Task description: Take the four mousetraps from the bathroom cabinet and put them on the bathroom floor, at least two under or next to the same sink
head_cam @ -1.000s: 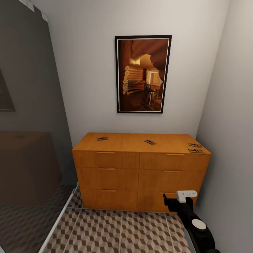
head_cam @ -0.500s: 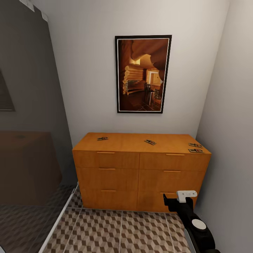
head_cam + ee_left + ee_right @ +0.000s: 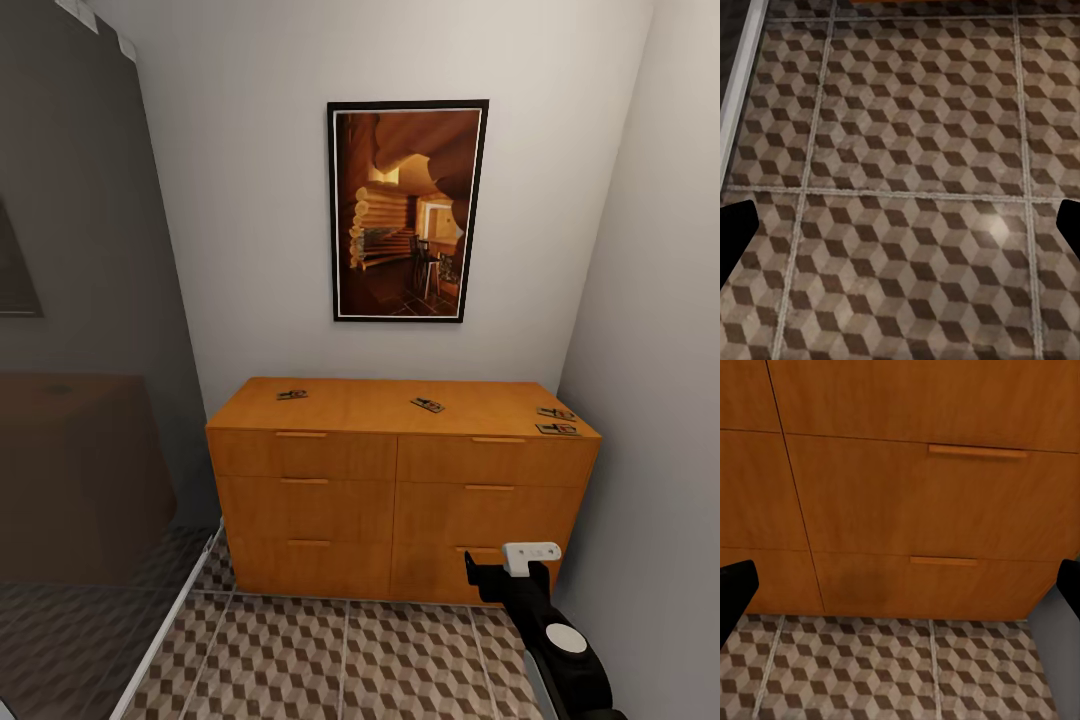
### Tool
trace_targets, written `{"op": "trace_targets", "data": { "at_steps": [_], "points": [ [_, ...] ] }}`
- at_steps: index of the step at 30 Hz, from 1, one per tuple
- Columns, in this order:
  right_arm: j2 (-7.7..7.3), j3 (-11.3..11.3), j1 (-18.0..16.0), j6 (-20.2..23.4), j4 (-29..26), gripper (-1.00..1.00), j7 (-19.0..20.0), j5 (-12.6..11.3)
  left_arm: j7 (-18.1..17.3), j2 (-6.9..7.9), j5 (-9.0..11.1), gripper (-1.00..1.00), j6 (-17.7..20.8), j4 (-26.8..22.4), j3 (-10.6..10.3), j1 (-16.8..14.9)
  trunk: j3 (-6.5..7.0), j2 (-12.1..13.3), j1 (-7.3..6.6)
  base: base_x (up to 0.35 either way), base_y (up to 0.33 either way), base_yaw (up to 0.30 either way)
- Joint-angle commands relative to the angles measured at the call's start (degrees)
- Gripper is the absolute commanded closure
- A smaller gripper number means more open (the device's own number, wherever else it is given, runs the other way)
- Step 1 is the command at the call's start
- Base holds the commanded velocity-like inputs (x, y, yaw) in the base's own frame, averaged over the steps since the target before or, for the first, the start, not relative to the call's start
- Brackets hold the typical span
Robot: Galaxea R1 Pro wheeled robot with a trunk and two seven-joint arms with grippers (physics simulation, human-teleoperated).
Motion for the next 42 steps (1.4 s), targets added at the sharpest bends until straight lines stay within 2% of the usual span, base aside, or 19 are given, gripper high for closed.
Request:
{"op": "trace_targets", "data": {
  "at_steps": [1,42],
  "points": [
    [0.00,0.08,-0.05,0.38,-0.07,-1.00,-0.16,0.40,0.17,0.01,-0.02,-1.00,-0.16,0.00,-0.05,-0.02,-0.06,-0.03,0.00,0.000,0.000,0.000],
    [-0.06,0.08,-0.04,0.21,-0.03,-1.00,-0.16,0.40,0.17,0.01,-0.02,-1.00,-0.16,0.45,-0.05,-0.02,-0.06,-0.03,0.00,0.000,0.000,0.000]
  ]
}}
